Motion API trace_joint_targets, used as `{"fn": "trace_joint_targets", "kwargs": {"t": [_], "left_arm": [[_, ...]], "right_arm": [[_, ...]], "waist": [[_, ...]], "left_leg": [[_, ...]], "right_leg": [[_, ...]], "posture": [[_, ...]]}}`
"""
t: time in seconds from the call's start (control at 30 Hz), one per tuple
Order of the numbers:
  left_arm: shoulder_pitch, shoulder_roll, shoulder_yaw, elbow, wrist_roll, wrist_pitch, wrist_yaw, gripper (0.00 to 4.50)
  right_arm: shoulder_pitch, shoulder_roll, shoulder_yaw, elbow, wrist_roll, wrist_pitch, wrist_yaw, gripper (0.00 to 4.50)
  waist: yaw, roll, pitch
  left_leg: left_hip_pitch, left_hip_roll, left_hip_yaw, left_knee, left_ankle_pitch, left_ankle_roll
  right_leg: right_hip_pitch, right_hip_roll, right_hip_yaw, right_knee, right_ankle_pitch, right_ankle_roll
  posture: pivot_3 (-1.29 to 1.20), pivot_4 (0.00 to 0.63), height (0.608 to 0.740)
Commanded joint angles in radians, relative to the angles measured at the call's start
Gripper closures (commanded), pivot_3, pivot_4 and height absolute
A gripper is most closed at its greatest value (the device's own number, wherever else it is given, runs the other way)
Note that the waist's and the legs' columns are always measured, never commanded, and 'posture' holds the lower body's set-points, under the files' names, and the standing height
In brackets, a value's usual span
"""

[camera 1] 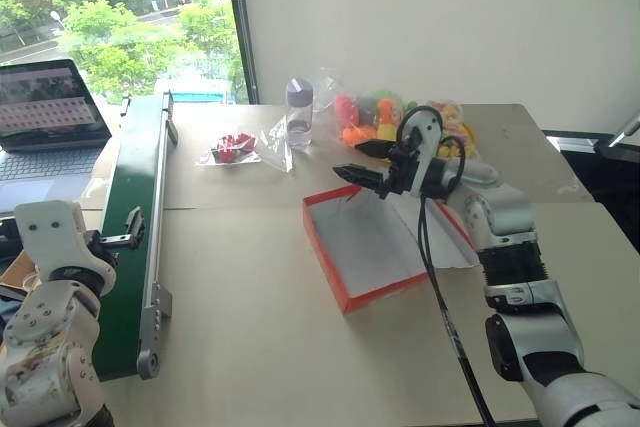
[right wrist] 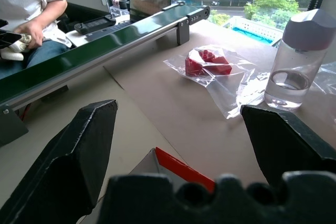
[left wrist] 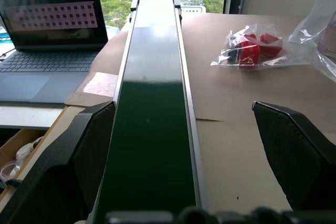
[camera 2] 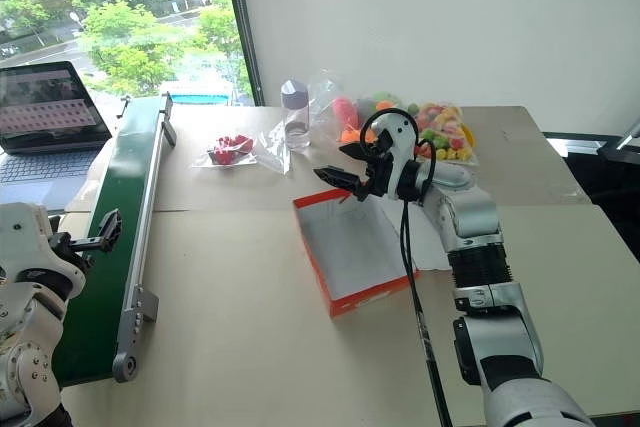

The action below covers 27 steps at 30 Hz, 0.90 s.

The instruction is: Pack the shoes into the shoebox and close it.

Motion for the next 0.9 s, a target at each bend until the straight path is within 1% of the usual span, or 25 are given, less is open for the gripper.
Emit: {"fn": "trace_joint_targets", "kwargs": {"t": [0.03, 0.13, 0.23, 0.3, 0.47, 0.7, 0.9], "left_arm": [[0.017, -0.020, -0.021, 0.020, 0.014, -0.091, 0.027, 0.03], [0.018, -0.063, -0.054, 0.043, 0.026, -0.133, 0.069, 0.03], [0.007, -0.076, -0.058, 0.051, 0.024, -0.142, 0.102, 0.03], [-0.015, -0.071, -0.038, 0.069, 0.022, -0.138, 0.134, 0.03], [-0.022, -0.052, -0.045, 0.078, 0.021, -0.142, 0.157, 0.03], [-0.016, -0.051, -0.086, 0.069, 0.017, -0.131, 0.167, 0.03], [-0.049, -0.054, -0.132, 0.097, 0.017, -0.146, 0.177, 0.03]], "right_arm": [[0.006, -0.024, -0.009, -0.020, -0.016, -0.042, 0.007, 0.00], [0.008, -0.040, 0.003, -0.041, -0.022, -0.023, 0.013, 0.00], [0.008, -0.035, 0.009, -0.051, -0.020, -0.006, 0.014, 0.00], [0.007, -0.028, 0.015, -0.051, -0.025, -0.004, 0.009, 0.00], [0.002, -0.022, 0.018, -0.052, -0.022, 0.013, 0.000, 0.00], [0.001, -0.025, 0.019, -0.059, -0.015, 0.018, 0.004, 0.00], [-0.005, 0.004, 0.037, -0.070, -0.023, 0.022, -0.010, 0.00]], "waist": [[0.001, 0.000, 0.000], [0.007, 0.000, 0.000], [0.008, 0.000, 0.000], [0.008, 0.000, 0.000], [0.008, 0.000, 0.000], [0.008, 0.000, 0.000], [0.008, 0.000, 0.000]], "left_leg": [[0.000, 0.000, 0.000, 0.000, 0.000, 0.000], [0.000, 0.000, 0.000, -0.001, -0.001, 0.001], [-0.002, 0.000, 0.000, -0.001, -0.002, 0.003], [-0.003, 0.000, 0.000, -0.001, -0.002, 0.003], [-0.003, 0.000, -0.001, -0.001, -0.002, 0.003], [-0.003, 0.000, -0.001, -0.001, -0.002, 0.003], [-0.004, 0.000, -0.001, -0.001, -0.002, 0.003]], "right_leg": [[0.000, 0.000, 0.000, 0.000, 0.000, 0.000], [0.001, 0.000, 0.000, -0.004, 0.000, 0.000], [0.001, -0.001, -0.001, -0.005, 0.000, 0.000], [0.000, -0.001, -0.001, -0.006, 0.001, 0.001], [0.000, 0.000, -0.001, -0.006, 0.001, 0.002], [0.000, -0.001, -0.001, -0.006, 0.001, 0.001], [0.000, 0.000, -0.001, -0.006, 0.001, 0.001]], "posture": [[0.00, 0.150, 0.740], [0.00, 0.150, 0.740], [0.00, 0.150, 0.740], [0.00, 0.150, 0.740], [0.00, 0.150, 0.740], [0.00, 0.150, 0.740], [0.00, 0.150, 0.740]]}}
